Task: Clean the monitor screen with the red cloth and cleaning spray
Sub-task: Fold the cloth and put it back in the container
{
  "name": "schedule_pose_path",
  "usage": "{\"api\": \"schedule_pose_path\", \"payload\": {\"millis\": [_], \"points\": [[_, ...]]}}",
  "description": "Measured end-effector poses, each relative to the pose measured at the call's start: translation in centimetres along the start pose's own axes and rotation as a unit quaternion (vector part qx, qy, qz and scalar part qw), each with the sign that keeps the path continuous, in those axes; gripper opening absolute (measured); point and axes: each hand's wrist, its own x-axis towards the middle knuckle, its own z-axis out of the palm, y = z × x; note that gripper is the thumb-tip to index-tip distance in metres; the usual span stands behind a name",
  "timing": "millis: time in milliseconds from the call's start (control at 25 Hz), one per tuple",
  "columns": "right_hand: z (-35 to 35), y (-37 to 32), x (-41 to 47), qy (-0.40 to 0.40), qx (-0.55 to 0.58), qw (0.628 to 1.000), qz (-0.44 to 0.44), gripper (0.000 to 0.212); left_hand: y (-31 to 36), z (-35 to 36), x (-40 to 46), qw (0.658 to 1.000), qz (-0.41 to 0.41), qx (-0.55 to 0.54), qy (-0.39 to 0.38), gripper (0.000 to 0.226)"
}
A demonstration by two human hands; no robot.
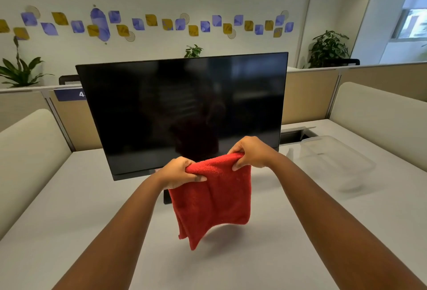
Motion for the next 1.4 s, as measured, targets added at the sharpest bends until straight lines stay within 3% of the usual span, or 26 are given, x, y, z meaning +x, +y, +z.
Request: {"api": "schedule_pose_path", "payload": {"millis": [40, 160, 240, 320, 480, 640, 760, 800, 880, 960, 1040, 1080, 1160, 1240, 1400], "points": [[1.2, 0.9, -0.9, 0.007, -0.011, 1.0, 0.016, 0.032, -0.3, 2.0, -0.1, 1.0, -0.012, 0.019, 0.011, 0.013], [2.0, 1.6, -0.8, 0.133, 0.0, 0.99, 0.041, 0.026, -0.9, 3.0, 0.1, 0.985, 0.028, 0.029, 0.17, 0.008], [2.0, 1.8, -1.0, 0.211, 0.04, 0.976, 0.024, 0.022, -0.7, 3.0, 0.3, 0.96, 0.077, 0.041, 0.266, 0.017], [2.7, 2.5, -1.5, 0.217, 0.063, 0.974, 0.011, 0.02, -0.9, 3.6, 0.1, 0.949, 0.112, 0.062, 0.289, 0.018], [7.7, 4.9, -4.3, 0.13, 0.074, 0.988, 0.028, 0.022, -4.0, 8.1, -1.7, 0.961, 0.123, 0.115, 0.219, 0.018], [11.9, 6.8, -7.0, 0.0, 0.053, 0.998, 0.019, 0.02, -7.5, 12.0, -3.9, 0.979, 0.091, 0.162, 0.081, 0.025], [12.8, 7.7, -7.8, -0.107, 0.044, 0.993, 0.009, 0.022, -8.5, 12.2, -4.5, 0.972, 0.074, 0.21, -0.07, 0.039], [12.7, 7.9, -7.8, -0.154, 0.045, 0.987, 0.006, 0.022, -8.5, 11.6, -4.5, 0.969, 0.06, 0.204, -0.123, 0.045], [12.7, 7.8, -7.7, -0.212, 0.079, 0.974, 0.027, 0.025, -8.3, 10.4, -4.4, 0.98, 0.005, 0.094, -0.177, 0.047], [13.2, 7.1, -7.3, -0.137, 0.124, 0.982, 0.04, 0.023, -8.0, 10.1, -4.2, 0.995, -0.026, -0.032, -0.089, 0.031], [14.5, 5.9, -6.9, -0.042, 0.124, 0.991, 0.01, 0.021, -8.4, 10.8, -3.8, 0.997, -0.049, 0.022, 0.049, 0.029], [15.5, 5.4, -7.0, -0.034, 0.113, 0.993, -0.021, 0.026, -8.7, 11.4, -3.9, 0.992, -0.062, 0.079, 0.074, 0.036], [17.9, 4.3, -7.1, -0.077, 0.036, 0.992, -0.092, 0.041, -9.6, 12.6, -4.2, 0.988, -0.067, 0.134, 0.04, 0.048], [19.6, 3.7, -7.3, -0.102, -0.038, 0.984, -0.141, 0.043, -10.4, 13.4, -4.4, 0.987, -0.057, 0.15, -0.008, 0.054], [20.7, 4.0, -7.8, -0.089, -0.03, 0.983, -0.155, 0.04, -11.1, 14.0, -4.5, 0.982, -0.04, 0.187, -0.016, 0.056]]}}
